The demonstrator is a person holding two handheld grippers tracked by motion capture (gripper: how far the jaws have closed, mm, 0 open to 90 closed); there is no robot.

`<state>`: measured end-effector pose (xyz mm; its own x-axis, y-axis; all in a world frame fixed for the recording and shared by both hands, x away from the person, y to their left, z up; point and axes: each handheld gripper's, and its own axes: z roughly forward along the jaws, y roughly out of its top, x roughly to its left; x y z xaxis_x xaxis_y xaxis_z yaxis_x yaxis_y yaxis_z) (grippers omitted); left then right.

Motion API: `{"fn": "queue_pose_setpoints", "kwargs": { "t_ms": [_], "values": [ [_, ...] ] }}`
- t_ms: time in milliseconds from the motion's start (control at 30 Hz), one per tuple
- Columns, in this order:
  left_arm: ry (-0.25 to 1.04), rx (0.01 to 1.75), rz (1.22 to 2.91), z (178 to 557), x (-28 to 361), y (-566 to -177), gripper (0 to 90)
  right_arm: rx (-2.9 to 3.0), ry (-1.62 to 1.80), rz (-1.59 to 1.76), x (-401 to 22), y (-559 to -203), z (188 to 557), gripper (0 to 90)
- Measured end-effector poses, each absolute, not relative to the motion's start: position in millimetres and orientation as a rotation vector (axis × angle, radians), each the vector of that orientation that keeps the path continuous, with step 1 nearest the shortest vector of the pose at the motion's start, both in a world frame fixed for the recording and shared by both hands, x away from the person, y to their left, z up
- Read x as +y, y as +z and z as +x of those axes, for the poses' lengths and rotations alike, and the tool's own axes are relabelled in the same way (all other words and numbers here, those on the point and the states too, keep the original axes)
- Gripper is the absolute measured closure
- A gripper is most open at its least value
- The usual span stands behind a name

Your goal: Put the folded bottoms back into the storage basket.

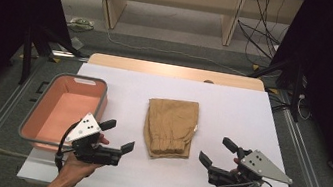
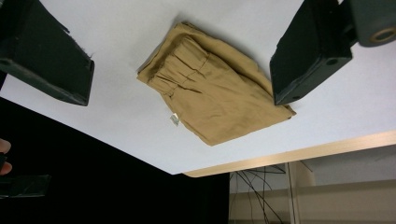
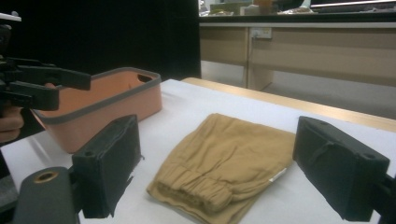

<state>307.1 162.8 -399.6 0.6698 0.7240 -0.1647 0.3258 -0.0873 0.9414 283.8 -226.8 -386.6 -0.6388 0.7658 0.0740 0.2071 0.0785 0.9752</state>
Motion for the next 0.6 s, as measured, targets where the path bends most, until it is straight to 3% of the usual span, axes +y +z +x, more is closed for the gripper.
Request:
{"fn": "queue_pose_setpoints", "kwargs": {
  "t_ms": [600],
  "values": [
    [0.379, 0.945, 1.692, 313.1, 152.1, -402.5, 7.7, 1.925, 1.518, 0.965, -229.8, -382.6, 301.2, 17.9]
  ]
}}
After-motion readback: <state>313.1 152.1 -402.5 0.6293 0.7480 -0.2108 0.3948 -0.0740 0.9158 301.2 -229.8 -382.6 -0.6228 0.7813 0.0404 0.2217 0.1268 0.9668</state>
